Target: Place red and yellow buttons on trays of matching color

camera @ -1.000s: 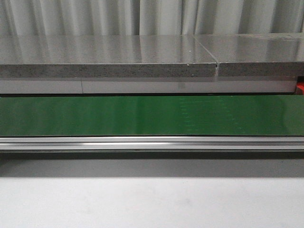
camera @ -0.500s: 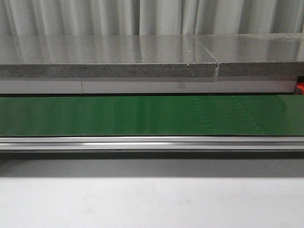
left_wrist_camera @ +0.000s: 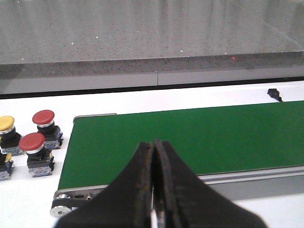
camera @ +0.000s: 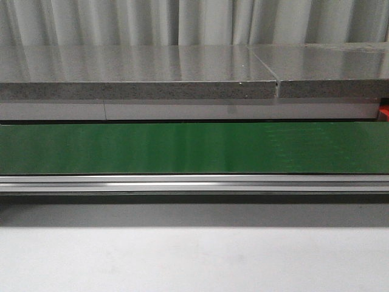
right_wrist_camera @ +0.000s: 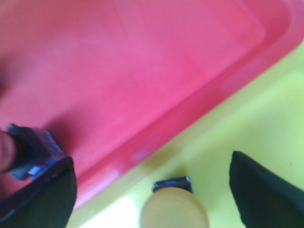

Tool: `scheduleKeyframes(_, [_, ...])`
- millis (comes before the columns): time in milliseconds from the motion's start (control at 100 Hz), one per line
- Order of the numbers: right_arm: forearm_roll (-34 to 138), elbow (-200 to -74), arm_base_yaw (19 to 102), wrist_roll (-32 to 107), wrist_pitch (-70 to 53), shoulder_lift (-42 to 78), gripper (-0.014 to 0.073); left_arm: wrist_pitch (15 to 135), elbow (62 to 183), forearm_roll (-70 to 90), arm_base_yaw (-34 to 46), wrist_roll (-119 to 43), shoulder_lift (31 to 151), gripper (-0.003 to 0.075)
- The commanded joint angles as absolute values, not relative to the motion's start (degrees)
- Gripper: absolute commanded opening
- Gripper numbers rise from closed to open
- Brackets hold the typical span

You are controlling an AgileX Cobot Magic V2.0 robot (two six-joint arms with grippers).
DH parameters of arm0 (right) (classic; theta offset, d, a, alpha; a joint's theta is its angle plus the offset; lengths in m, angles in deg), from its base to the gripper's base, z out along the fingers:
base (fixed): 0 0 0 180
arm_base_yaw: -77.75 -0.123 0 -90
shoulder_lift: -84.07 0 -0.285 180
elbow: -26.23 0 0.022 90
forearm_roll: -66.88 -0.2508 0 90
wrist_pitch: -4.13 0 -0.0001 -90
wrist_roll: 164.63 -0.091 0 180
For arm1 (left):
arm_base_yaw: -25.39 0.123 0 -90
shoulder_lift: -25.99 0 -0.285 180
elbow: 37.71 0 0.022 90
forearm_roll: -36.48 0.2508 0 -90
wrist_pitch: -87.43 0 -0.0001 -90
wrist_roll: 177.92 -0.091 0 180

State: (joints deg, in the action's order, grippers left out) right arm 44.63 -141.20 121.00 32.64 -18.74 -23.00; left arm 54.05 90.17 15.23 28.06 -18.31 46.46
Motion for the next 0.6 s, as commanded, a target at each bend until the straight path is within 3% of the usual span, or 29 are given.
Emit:
scheduleKeyframes(0, [43.4, -143.1, 119.2, 33.2, -15.3, -17.3, 0.0646, 58.1, 91.8, 13.8, 27.7, -18.1, 47.0, -0.0019])
scheduleKeyframes(590, [43.5, -140.5, 91.5, 39.9, -16.0, 3.7, 0.0646, 58.1, 91.8, 13.8, 27.7, -18.1, 47.0, -0.0019])
